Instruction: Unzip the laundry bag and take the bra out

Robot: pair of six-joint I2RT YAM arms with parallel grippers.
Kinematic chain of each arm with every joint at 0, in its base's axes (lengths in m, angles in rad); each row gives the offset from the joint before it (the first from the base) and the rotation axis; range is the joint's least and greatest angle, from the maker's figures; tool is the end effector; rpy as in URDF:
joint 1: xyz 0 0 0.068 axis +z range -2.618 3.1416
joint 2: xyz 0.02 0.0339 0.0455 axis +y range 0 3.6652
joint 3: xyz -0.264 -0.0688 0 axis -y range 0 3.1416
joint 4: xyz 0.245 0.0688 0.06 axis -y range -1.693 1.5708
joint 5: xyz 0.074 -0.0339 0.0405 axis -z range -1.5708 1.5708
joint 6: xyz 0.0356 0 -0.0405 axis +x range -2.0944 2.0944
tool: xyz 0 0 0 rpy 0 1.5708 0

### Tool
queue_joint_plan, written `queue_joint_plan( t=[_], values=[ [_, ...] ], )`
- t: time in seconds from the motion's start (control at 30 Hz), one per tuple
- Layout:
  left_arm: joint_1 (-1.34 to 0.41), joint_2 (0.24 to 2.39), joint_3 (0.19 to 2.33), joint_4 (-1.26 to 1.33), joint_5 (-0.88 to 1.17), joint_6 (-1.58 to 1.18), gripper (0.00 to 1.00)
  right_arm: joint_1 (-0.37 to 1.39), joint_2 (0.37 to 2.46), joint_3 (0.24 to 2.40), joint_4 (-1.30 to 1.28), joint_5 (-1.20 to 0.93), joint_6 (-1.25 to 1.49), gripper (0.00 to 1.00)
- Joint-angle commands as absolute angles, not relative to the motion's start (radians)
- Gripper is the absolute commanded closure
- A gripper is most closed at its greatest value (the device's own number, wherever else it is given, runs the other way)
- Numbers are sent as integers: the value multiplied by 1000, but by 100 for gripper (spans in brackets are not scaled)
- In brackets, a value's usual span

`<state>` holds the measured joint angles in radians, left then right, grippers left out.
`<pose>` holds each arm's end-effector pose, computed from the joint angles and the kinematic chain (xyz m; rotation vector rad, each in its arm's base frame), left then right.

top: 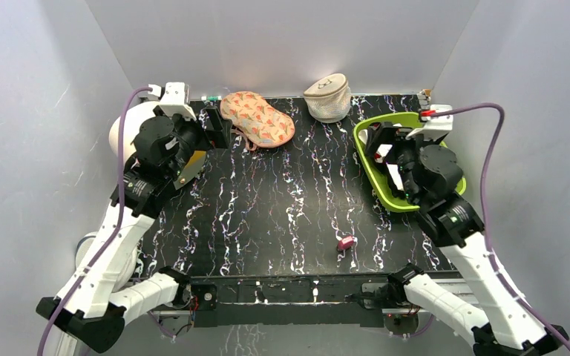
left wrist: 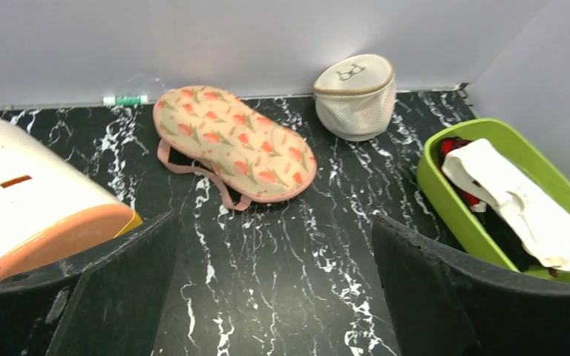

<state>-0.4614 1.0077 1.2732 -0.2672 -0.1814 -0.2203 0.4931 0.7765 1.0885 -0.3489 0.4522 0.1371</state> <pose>0.1898 -0.0872 0.4587 0.0476 1.5852 -0.3917 0.1416 0.0584 0.4269 0.0645 1.6041 0.1253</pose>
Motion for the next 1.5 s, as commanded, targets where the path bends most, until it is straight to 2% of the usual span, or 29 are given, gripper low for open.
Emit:
queue_joint_plan(
  t=[0.0,0.23,0.43,0.7,0.83,0.97,1.17,1.27,1.47],
  values=[
    [-400,1023,1199,-164,-134,-215,2,435,816,1023,-240,451,157,2],
    [-369,1048,1048,-36,-65,-173,2,344,856,901,-161,423,196,2],
    [-395,1079,950,53,-23,-142,2,284,858,861,-193,384,278,2],
    [-444,1137,913,123,-14,-114,2,242,805,778,-196,113,315,2],
    [-457,1148,918,143,-6,-117,2,234,862,744,-143,-151,320,2],
    [-461,1139,920,152,-12,-106,2,262,1025,746,-12,-296,396,2],
    [-462,1114,909,171,-46,-66,2,402,1394,881,159,-264,557,2],
    [-463,1113,909,174,-40,-64,2,420,1599,1028,190,-297,603,2],
    [-463,1120,911,176,-18,-70,2,440,1976,1429,63,-353,610,2]
  ],
)
